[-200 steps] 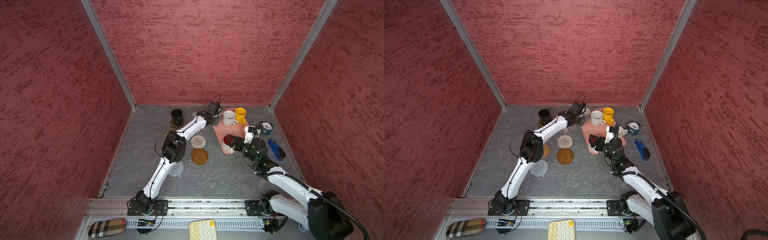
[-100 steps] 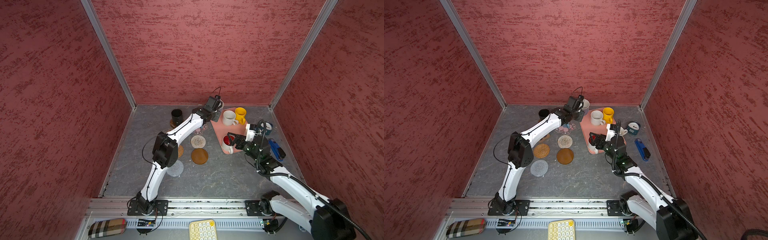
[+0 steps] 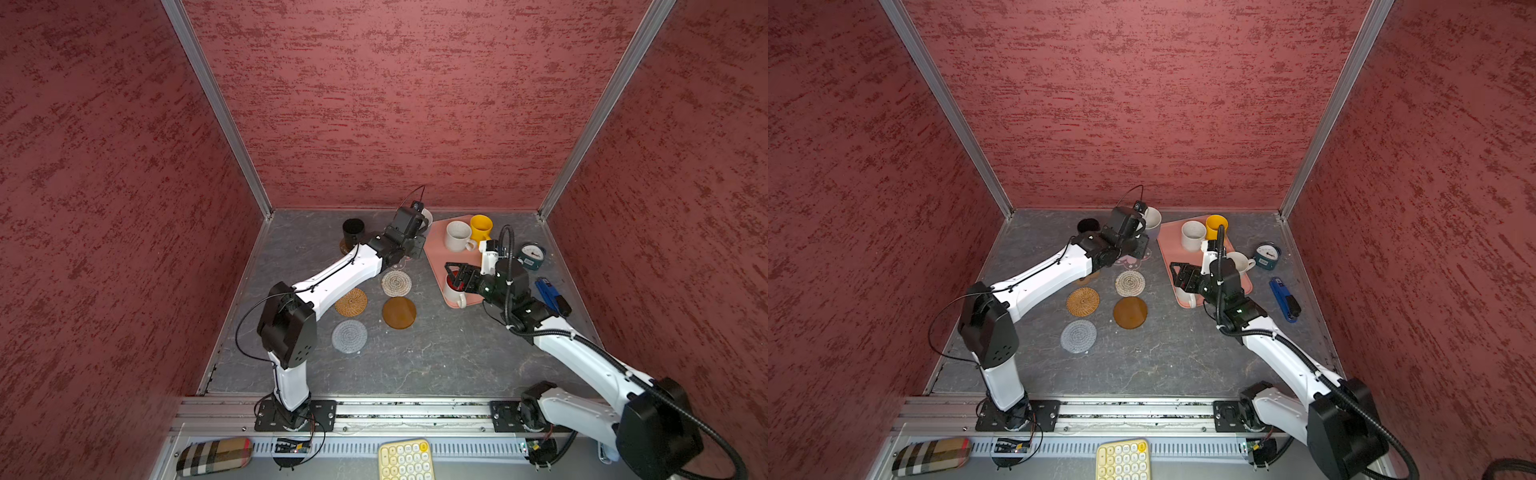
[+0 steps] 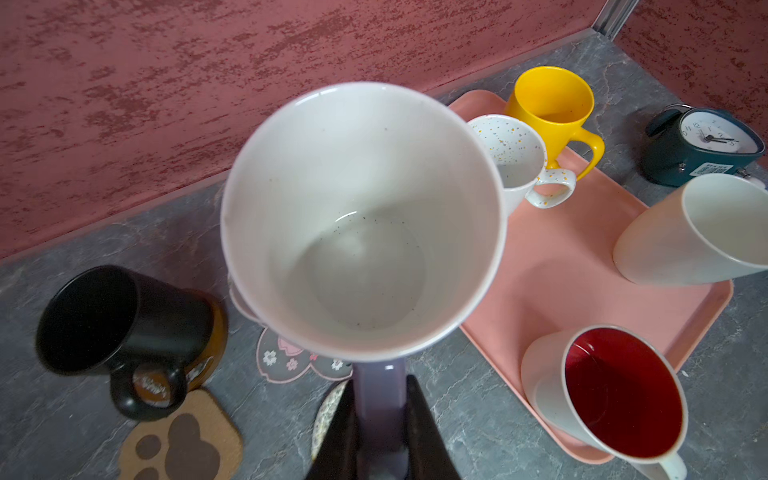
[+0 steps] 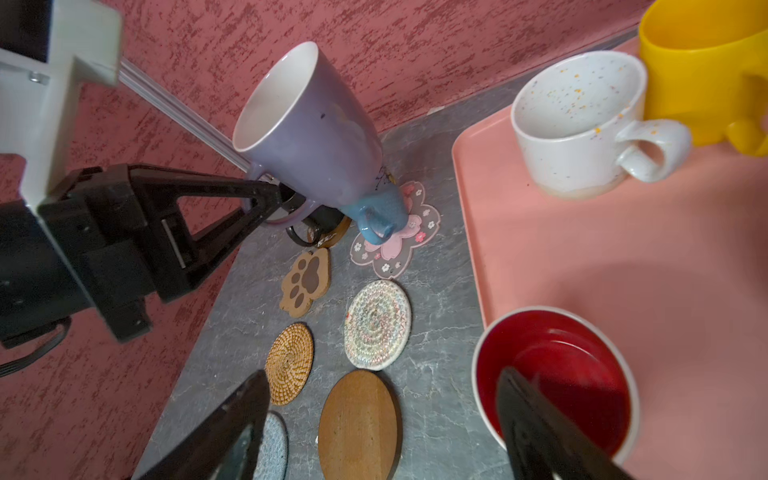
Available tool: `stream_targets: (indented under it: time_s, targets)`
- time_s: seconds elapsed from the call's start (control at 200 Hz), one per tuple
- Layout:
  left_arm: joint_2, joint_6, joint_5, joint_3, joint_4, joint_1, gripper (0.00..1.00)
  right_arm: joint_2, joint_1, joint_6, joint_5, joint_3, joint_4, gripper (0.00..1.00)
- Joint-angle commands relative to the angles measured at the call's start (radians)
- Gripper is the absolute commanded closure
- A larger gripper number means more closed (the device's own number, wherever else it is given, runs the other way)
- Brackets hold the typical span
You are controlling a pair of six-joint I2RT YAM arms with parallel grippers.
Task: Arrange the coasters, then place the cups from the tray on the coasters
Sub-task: 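Carry the lilac mug toward the paw-print coaster while the right gripper moves toward the coasters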
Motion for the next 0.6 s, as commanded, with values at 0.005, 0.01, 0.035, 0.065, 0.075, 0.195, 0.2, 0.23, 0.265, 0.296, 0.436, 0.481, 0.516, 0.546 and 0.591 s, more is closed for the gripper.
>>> stream_targets:
  time_s: [0.005,0.01,0.035,0.065,0.075,0.195,0.2,0.23,0.265,0.296,0.436,0.481,0.516,0.546,0.591]
  targets:
    - [-0.107,-0.042,-0.052,-0.070,0.119,0.005,1.00,0.028,0.050,-0.002,0.032,0.041,-0.016,0.14]
    - [-0.111,-0.043,-0.053,-0.076,0.119,0.005,1.00,0.031,0.053,-0.001,0.033,0.043,-0.015,0.14]
    - [-0.130,-0.050,-0.057,-0.103,0.123,0.008,1.00,0.040,0.063,0.001,0.036,0.050,-0.012,0.14]
    - [-0.154,-0.057,-0.063,-0.134,0.127,0.009,1.00,0.053,0.075,0.001,0.041,0.061,-0.011,0.14]
    - [-0.161,-0.060,-0.064,-0.144,0.128,0.010,1.00,0.057,0.080,0.002,0.042,0.063,-0.009,0.14]
    - [-0.259,-0.098,-0.077,-0.256,0.132,0.029,1.00,0.108,0.126,0.003,0.053,0.101,0.001,0.13]
    - [-0.262,-0.100,-0.077,-0.261,0.132,0.030,1.00,0.110,0.127,0.003,0.053,0.103,0.002,0.13]
    - [-0.286,-0.107,-0.080,-0.290,0.132,0.036,1.00,0.123,0.135,0.003,0.053,0.112,0.005,0.13]
    - [-0.314,-0.117,-0.086,-0.320,0.132,0.040,1.00,0.140,0.145,0.003,0.053,0.122,0.011,0.13]
    - [-0.338,-0.125,-0.090,-0.347,0.132,0.046,1.00,0.154,0.155,0.004,0.054,0.130,0.016,0.13]
    - [-0.434,-0.161,-0.118,-0.459,0.124,0.073,1.00,0.222,0.192,0.003,0.039,0.176,0.041,0.13]
    - [-0.460,-0.183,-0.130,-0.489,0.119,0.086,1.00,0.245,0.203,-0.002,0.029,0.194,0.044,0.12]
    - [-0.477,-0.202,-0.138,-0.509,0.107,0.100,1.00,0.262,0.210,-0.006,0.023,0.205,0.052,0.12]
    - [-0.492,-0.219,-0.142,-0.525,0.098,0.112,1.00,0.274,0.216,-0.008,0.014,0.213,0.059,0.12]
    - [-0.513,-0.242,-0.147,-0.552,0.089,0.130,1.00,0.294,0.221,-0.009,0.004,0.223,0.072,0.12]
